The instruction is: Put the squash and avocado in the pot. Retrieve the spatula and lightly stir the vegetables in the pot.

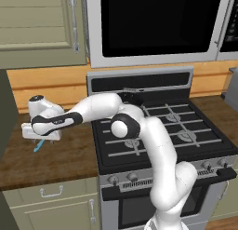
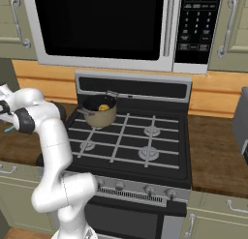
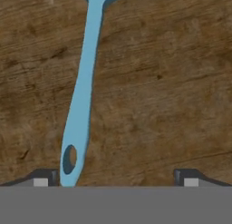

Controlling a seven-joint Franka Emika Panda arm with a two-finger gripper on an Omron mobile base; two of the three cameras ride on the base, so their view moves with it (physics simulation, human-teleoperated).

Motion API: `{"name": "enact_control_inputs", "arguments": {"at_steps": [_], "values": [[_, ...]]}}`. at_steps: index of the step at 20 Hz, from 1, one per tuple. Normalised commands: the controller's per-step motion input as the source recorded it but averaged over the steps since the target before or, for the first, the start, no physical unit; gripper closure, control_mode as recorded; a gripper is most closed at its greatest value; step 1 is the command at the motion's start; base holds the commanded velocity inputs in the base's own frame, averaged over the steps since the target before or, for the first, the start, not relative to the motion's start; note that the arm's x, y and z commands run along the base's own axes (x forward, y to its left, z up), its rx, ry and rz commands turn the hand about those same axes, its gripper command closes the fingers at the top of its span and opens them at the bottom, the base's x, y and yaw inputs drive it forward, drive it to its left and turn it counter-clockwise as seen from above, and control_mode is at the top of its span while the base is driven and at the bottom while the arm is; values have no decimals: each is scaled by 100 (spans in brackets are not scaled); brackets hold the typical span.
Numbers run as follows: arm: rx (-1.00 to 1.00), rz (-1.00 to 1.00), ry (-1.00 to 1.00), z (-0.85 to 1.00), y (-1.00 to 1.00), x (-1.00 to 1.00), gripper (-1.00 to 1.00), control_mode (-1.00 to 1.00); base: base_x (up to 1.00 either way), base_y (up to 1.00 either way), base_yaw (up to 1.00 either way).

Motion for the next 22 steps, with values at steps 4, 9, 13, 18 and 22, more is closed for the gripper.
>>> {"name": "enact_control_inputs", "arguments": {"at_steps": [4,9,13,18,22], "values": [[0,-7,8,-10,17,6,-100,-100,0,0,0],[0,-6,3,-13,16,7,-100,-100,0,0,0],[0,-5,0,-12,8,9,-100,-100,0,0,0],[0,-4,0,-16,7,7,-100,-100,0,0,0],[0,-4,0,-18,8,8,-100,-100,0,0,0]]}}
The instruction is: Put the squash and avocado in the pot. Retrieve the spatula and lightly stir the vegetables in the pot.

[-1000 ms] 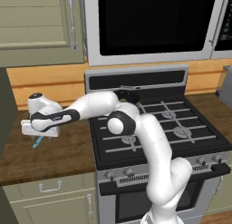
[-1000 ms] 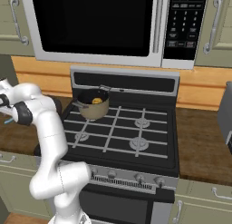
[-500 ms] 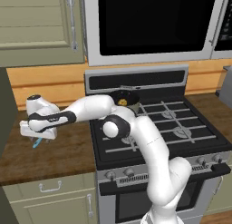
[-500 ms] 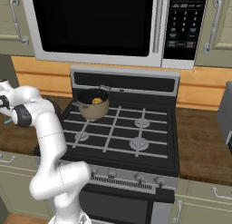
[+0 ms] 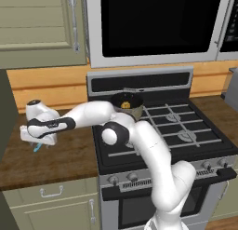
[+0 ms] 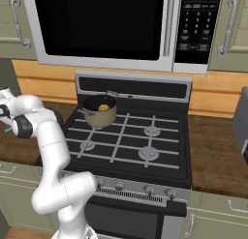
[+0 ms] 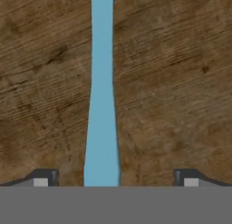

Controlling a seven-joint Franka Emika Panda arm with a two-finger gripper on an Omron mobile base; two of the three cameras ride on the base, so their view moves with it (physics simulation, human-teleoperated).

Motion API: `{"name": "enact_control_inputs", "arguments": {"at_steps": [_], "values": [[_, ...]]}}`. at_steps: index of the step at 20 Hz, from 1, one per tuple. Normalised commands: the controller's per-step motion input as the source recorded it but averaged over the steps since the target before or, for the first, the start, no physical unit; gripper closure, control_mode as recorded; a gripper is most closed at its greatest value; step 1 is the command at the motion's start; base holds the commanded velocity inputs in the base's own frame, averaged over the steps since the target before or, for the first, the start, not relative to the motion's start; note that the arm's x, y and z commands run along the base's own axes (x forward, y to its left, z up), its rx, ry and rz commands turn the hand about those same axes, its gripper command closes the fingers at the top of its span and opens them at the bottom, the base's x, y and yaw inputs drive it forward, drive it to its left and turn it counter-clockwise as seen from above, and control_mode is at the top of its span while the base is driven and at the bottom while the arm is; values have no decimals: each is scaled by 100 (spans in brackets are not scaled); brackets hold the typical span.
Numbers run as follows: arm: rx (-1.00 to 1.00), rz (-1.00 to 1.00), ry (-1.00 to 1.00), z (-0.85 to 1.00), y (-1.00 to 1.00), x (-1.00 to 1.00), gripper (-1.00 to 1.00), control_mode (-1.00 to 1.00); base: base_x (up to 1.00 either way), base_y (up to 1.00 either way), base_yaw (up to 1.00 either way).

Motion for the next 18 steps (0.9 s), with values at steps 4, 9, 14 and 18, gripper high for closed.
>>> {"name": "enact_control_inputs", "arguments": {"at_steps": [4,9,14,18], "values": [[0,-4,0,-14,11,12,-100,-100,0,0,0],[0,-2,0,-17,16,12,-100,-100,0,0,0],[-1,-3,0,-29,11,0,100,-100,0,0,0],[0,-3,0,-32,0,0,100,-100,0,0,0]]}}
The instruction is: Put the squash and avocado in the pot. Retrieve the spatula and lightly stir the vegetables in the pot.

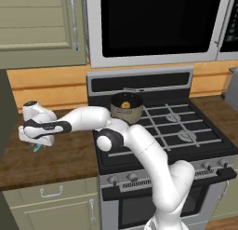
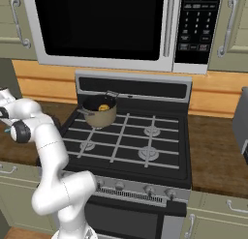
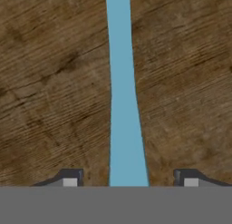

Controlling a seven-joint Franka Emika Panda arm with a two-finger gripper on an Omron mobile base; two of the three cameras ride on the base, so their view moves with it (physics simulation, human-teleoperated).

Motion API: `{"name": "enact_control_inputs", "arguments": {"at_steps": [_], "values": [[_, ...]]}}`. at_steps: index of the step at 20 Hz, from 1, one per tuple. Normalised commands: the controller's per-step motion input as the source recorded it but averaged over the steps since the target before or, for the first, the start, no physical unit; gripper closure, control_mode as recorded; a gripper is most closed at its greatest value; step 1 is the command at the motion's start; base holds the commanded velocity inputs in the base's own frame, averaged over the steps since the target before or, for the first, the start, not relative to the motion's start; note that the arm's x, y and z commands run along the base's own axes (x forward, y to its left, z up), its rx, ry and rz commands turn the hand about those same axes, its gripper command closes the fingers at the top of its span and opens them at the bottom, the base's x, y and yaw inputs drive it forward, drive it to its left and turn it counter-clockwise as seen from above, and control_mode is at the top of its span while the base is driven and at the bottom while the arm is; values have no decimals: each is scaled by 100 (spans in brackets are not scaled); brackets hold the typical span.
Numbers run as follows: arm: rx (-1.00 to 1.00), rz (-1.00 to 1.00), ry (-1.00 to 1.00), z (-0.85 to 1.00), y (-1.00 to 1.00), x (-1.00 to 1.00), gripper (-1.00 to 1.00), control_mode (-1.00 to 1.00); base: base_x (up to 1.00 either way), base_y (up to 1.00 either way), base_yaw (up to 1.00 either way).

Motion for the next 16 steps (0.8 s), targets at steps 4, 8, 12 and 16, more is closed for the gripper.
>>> {"name": "enact_control_inputs", "arguments": {"at_steps": [4,8,12,16], "values": [[1,-6,-1,-43,-30,-28,100,-100,0,0,0],[10,-10,-3,-29,-74,-71,100,-100,0,0,0],[12,-9,-21,-45,-80,-65,100,-100,0,0,0],[12,-13,-33,-2,-78,-55,100,-100,0,0,0]]}}
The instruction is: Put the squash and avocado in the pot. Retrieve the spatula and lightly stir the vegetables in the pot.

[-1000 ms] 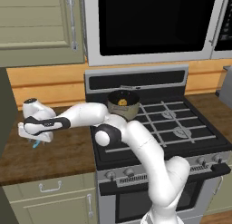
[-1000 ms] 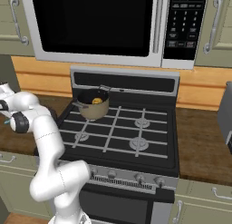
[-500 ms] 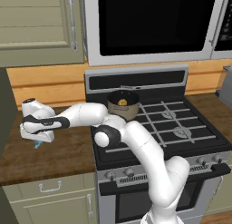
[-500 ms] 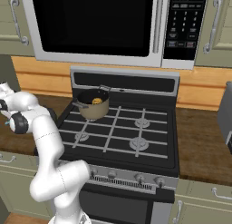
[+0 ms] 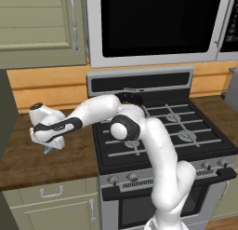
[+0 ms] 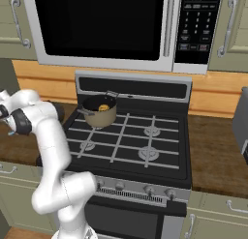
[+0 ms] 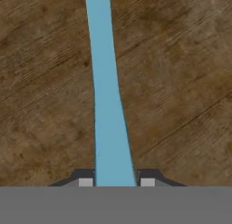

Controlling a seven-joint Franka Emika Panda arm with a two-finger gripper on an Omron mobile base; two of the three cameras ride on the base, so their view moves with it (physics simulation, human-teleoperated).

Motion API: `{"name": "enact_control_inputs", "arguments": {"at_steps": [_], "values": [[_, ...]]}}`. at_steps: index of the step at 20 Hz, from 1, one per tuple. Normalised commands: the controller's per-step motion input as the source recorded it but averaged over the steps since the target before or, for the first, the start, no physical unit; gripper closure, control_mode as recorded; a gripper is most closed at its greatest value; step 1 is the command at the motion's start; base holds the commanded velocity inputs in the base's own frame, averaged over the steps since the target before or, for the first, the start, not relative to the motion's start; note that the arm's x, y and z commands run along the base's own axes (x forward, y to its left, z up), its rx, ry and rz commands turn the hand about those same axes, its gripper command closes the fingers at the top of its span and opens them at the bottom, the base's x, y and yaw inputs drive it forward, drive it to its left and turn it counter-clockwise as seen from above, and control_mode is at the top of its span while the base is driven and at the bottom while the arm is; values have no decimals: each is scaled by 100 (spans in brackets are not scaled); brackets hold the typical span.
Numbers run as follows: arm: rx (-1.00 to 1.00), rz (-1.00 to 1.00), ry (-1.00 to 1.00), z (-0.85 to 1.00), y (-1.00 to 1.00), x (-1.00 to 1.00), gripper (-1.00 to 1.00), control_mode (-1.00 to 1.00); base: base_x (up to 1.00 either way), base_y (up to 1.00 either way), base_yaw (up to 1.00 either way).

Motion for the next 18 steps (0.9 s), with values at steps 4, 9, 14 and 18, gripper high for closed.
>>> {"name": "enact_control_inputs", "arguments": {"at_steps": [4,9,14,18], "values": [[14,-12,-34,34,-64,-54,100,-100,0,0,0],[17,-12,-5,87,-62,-46,100,-100,0,0,0],[17,-9,4,95,-67,-22,100,-100,0,0,0],[15,-6,0,82,-71,-22,100,-100,0,0,0]]}}
